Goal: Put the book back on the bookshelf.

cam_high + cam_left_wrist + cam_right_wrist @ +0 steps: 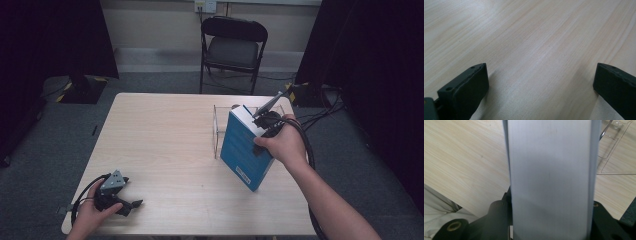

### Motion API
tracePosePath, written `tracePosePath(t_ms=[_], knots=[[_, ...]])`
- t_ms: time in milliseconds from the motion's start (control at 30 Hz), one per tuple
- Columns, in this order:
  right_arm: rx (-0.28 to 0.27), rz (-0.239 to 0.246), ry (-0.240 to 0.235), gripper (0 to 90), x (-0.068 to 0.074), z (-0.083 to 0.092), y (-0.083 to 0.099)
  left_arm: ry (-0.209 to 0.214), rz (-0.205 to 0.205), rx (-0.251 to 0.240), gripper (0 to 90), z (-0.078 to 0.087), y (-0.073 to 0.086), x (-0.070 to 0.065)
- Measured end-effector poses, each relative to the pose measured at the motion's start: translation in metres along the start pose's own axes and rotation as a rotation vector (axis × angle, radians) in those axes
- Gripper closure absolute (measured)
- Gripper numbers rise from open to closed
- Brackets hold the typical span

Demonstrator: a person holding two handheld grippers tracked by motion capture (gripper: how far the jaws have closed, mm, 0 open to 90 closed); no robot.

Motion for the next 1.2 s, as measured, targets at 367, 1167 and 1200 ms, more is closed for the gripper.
tracePosePath(t_ms=[367, 1167, 1200], knots=[[0.045, -0.003, 0.005, 60.7, -0.004, -0.003, -0.006, 0.000, 0.000, 0.000, 0.0, 0.000, 0.000, 0.000], [-0.076, -0.091, -0.034, 62.2, 0.007, 0.018, -0.039, -0.004, -0.007, 0.002, 0.0, 0.000, 0.000, 0.001], [-0.072, -0.082, -0.027, 62.2, 0.008, 0.017, -0.041, -0.004, -0.007, 0.001, 0.0, 0.000, 0.000, 0.001]])
Point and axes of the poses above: each handheld gripper's, and its own axes: z roughly backward along the jaws, y roughly out of its underside, x roughly to its left, the point moved 4 cm from there along -z, roughly forward along the jaws, and after that the axes turned 1 degree about z, right-handed, at the moved point
